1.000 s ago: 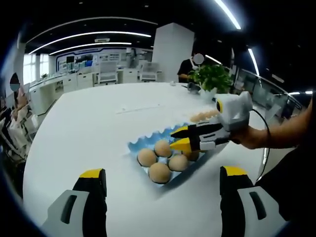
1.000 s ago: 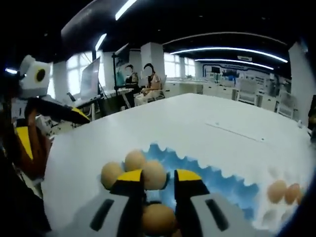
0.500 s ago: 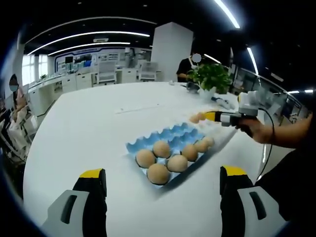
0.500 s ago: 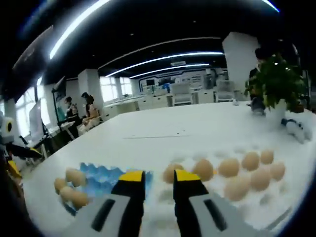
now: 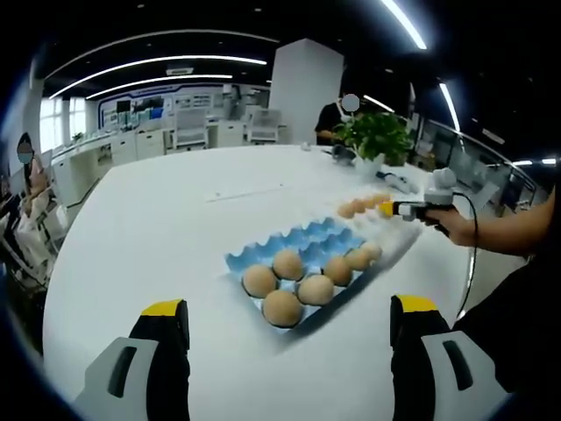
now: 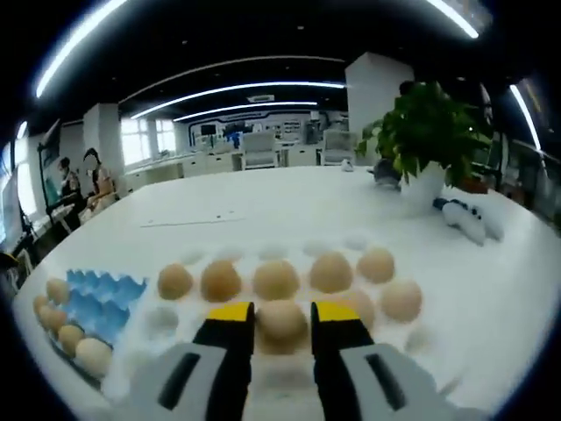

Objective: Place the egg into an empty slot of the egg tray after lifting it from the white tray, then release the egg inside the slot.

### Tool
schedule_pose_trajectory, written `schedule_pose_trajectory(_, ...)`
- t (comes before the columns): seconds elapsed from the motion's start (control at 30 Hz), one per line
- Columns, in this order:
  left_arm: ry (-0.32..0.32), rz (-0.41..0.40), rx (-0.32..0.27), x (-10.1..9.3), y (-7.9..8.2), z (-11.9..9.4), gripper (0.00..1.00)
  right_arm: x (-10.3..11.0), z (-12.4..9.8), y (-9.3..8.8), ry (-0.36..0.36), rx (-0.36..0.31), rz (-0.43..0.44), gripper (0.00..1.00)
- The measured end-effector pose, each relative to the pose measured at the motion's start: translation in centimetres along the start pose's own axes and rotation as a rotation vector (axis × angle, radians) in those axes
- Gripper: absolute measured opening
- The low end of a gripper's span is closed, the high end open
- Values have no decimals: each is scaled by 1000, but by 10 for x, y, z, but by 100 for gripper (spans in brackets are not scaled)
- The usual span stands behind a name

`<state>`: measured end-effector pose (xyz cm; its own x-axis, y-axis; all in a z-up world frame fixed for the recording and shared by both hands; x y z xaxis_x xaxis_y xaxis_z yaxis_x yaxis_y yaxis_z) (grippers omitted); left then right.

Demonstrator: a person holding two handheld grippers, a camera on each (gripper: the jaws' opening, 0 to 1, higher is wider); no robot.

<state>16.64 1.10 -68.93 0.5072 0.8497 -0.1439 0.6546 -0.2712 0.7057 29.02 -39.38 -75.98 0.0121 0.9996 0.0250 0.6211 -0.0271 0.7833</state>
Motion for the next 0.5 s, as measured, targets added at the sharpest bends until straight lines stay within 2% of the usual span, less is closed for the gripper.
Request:
schedule_pose_trajectory(0.03,1,1,0,0,0,0,96,4,4,-4,15,29,-26,27)
schedule_pose_trajectory(0.07,3,1,0,1,0,-1,96,1,7,-10,-19,64,-60,27)
schedule_pose_trajectory(0.1,3,0,0,1,0,-1,96,2,7,-2,-12,8,-128,27)
schedule_pose_trajectory(0.17,3,-3,1,1,-1,-1,96,1,6,-5,6,37,-75,27)
schedule_pose_trajectory(0.27,-1,-4,3,0,-2,0,96,2,6,-5,19,27,-92,27)
schedule_pose_trajectory(0.43,-5,2,0,0,0,0,96,2,2,-2,27,24,-51,26)
schedule_pose_trajectory(0.5,-1,-3,-5,2,1,-1,96,4,-6,8,32,-32,-33,26)
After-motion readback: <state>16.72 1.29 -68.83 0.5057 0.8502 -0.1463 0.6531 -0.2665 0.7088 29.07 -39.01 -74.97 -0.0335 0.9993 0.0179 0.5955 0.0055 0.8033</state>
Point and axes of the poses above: the point that each gripper's makers call its tool centre point, and the gripper's own axes: z roughly forward along the fingers, x roughly to its left, y roughly out of its top, the point moved 3 cm from there along -z, roughly backward along the fingers, and after that the axes turned 13 degrees about x, right-handed, at the moved point
